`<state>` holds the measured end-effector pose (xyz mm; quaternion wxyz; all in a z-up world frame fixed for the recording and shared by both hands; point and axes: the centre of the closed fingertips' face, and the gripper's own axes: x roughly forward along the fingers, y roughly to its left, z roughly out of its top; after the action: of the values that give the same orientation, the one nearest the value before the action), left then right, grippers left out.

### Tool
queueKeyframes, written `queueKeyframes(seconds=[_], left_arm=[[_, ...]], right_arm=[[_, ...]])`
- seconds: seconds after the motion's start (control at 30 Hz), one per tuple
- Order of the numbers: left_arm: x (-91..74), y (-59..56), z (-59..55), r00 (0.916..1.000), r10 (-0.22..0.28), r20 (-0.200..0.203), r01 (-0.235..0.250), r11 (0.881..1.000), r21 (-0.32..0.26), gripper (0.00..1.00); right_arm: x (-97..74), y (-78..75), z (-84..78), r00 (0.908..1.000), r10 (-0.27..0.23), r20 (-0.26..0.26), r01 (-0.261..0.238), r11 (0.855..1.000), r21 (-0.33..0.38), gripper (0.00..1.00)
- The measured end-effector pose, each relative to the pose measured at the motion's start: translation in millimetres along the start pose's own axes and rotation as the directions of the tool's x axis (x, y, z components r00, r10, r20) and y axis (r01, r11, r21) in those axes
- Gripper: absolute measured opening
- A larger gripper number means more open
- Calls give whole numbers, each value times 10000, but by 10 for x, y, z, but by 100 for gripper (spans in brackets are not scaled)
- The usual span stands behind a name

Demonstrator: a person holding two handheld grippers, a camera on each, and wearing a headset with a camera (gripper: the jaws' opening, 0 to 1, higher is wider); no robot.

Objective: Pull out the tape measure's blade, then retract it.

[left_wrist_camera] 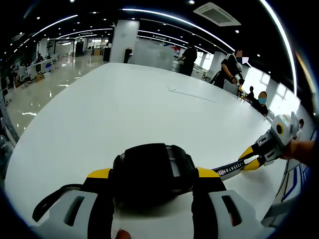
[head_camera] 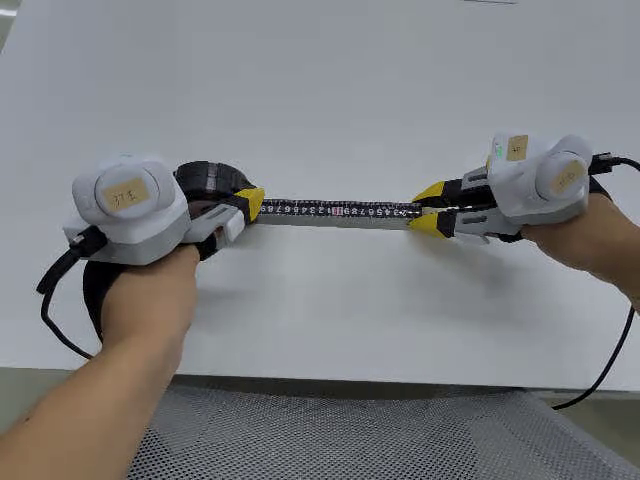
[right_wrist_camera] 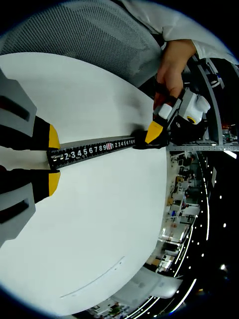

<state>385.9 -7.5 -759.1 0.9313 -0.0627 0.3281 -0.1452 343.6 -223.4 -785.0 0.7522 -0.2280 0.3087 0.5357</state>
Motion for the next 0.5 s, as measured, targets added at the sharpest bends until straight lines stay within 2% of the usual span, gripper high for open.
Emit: queueKeyframes(seconds=[0.5], left_arm=[[1, 7, 3, 10000, -37, -14, 37, 9999, -116, 59]], right_arm=[[219, 24, 248, 9990, 294, 323, -287, 9993, -225, 9]])
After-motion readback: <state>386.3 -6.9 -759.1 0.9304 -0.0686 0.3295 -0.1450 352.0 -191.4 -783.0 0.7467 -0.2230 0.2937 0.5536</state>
